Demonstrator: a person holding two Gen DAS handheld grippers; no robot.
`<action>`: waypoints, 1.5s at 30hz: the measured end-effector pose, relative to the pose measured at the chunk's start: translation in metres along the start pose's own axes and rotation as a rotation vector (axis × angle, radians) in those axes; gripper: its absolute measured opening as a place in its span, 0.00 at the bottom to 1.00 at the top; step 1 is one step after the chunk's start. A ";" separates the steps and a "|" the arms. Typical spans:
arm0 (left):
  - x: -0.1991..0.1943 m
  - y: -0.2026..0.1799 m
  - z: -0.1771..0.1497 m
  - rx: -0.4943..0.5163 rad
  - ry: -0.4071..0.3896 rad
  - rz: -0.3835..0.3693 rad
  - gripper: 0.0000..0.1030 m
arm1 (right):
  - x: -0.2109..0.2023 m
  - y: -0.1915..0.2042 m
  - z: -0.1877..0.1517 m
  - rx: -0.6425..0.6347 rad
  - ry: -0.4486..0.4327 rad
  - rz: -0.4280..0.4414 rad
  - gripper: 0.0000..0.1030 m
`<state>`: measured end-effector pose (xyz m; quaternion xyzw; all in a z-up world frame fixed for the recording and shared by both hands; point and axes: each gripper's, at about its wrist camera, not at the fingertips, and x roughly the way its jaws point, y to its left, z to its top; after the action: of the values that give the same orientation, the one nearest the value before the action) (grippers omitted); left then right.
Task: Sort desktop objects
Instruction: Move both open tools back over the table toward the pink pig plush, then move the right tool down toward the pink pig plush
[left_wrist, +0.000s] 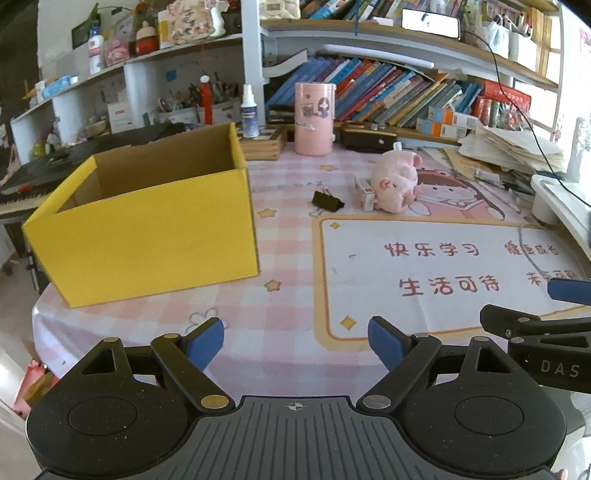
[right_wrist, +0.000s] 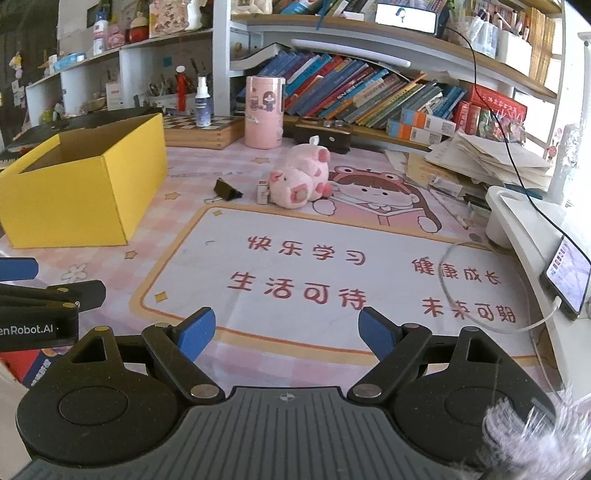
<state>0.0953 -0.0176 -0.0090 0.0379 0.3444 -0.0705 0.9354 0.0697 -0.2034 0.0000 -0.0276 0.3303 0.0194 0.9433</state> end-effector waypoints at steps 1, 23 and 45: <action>0.002 -0.002 0.002 0.003 0.002 -0.004 0.85 | 0.001 -0.002 0.001 0.002 0.001 -0.002 0.81; 0.050 -0.044 0.040 0.005 0.015 -0.028 0.85 | 0.045 -0.052 0.035 -0.004 0.016 -0.017 0.81; 0.081 -0.079 0.067 -0.027 0.029 0.056 0.85 | 0.091 -0.099 0.064 -0.030 0.017 0.072 0.81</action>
<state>0.1861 -0.1125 -0.0126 0.0361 0.3577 -0.0389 0.9323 0.1854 -0.2960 -0.0030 -0.0298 0.3387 0.0582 0.9386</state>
